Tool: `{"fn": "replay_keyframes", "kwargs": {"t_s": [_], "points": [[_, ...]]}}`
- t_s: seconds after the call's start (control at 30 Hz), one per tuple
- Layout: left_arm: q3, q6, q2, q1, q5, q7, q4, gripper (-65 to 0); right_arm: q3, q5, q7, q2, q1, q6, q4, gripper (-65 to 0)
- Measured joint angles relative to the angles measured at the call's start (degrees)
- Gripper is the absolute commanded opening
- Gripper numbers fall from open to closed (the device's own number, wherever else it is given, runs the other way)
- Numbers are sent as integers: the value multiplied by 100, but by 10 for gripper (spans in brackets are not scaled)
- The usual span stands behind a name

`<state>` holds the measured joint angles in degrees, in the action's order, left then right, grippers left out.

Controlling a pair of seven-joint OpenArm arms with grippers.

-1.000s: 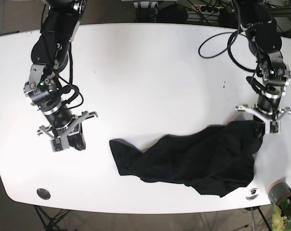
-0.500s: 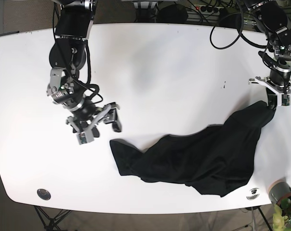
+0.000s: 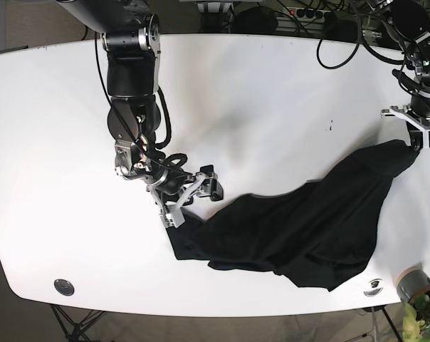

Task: Fold the T-shirt properly
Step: 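Grasp the shirt edge with the right gripper and drag it outward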

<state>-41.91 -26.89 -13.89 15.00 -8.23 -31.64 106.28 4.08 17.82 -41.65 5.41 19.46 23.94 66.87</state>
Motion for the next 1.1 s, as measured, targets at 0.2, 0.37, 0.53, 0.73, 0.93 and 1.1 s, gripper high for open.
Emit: {"fn": "replay_keyframes", "kwargs": {"t_s": [0.2, 0.37, 0.53, 0.73, 0.93, 1.1], "points": [[0, -15, 28, 22, 0, -9, 0, -650, -79, 35, 721, 236, 326, 52, -1104, -168], [-26, -9, 17, 9, -2, 15, 2, -650, -50, 24, 1445, 262, 564, 26, -1926, -168], [-2, -15, 20, 11, -26, -2, 2, -650, -94, 68, 2111, 286, 868, 109, -2715, -168], [-2, -15, 22, 11, -26, -2, 4, -650, -581, 140, 2817, 339, 1019, -57, -3220, -168], [7, -15, 20, 11, -24, -2, 2, -650, -1261, 518, 3416, 350, 1119, -608, -3477, -168], [7, -15, 20, 11, -24, -2, 2, -650, -1784, 817, 3512, 319, 1364, -616, -3768, -170]]}}
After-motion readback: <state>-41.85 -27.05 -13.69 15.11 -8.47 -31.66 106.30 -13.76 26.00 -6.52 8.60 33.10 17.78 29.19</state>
